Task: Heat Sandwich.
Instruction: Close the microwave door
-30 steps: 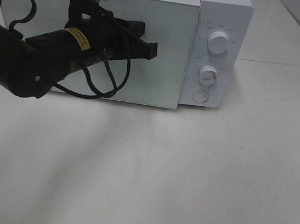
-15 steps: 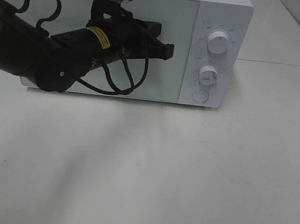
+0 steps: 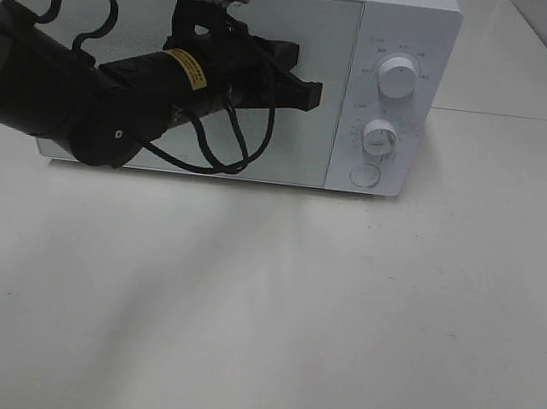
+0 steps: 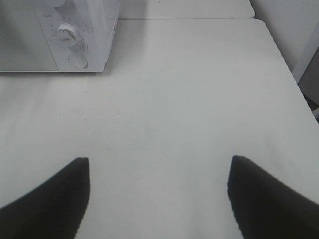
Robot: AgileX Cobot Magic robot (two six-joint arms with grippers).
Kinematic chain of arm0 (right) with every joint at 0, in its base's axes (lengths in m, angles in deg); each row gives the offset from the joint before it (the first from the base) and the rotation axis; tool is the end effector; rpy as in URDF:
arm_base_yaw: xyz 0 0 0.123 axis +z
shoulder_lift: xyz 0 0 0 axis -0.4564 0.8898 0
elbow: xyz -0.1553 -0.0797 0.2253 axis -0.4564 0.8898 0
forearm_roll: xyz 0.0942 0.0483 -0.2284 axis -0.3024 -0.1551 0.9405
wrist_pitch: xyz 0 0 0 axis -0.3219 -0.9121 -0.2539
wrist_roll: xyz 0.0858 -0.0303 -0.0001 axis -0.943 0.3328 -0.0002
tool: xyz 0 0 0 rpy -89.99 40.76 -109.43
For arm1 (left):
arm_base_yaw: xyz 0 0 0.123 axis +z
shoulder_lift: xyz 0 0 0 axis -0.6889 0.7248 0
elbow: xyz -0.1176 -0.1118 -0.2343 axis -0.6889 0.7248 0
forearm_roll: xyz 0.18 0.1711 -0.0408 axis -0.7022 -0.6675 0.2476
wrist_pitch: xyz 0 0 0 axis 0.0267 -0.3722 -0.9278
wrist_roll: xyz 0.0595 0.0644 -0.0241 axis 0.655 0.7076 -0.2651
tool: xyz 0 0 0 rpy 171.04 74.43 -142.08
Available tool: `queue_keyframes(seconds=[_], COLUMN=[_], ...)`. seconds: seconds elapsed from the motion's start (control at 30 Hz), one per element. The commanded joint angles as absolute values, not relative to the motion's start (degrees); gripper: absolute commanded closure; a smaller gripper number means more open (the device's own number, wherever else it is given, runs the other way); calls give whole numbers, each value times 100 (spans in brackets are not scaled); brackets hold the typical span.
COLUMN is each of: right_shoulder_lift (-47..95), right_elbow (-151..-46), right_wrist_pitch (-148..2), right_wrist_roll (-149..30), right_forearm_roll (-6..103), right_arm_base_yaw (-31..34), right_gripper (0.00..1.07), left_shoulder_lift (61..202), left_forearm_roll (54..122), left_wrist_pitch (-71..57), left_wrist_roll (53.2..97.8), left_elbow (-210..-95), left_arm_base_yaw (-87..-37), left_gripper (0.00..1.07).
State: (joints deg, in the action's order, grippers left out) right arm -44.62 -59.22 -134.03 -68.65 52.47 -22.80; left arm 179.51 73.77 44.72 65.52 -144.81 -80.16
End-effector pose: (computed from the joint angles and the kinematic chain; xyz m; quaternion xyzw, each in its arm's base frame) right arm -0.0025 -0.0058 0.2815 0.0029 0.8373 0.0072 0.5468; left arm 0.3465 -0.2568 0.1710 0.1937 0.7295 -0.2393 0.6108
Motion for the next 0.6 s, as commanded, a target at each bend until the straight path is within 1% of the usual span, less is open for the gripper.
queue_keyframes(seconds=[0.03,0.2,0.4,0.6], right_shoulder_lift=[-4628,-4628,-4628,-4628], right_elbow=[-5916,-5916,-5916,-5916], right_wrist_pitch=[-13357,-13357,-13357,-13357], right_wrist_roll=[-6808,-6808,-6808,-6808], right_forearm_roll=[5236,5236,5236,5236], right_arm_base_yaw=[-2320,-2320,-2320,-2320], right_gripper=[33,33,33,33], left_shoulder_lift=[17905,17796,17561,17211], left_forearm_roll=[7910,7864,7864,7795], left_wrist_pitch=[4512,4512,4558,4546], left_wrist_roll=[6523,6523,6432,6437], left_elbow=[-14613,-14498,-14034,-13513], left_arm_base_yaw=[-7867,-7867,-7873,-8027], left_gripper=[107,107,107,107])
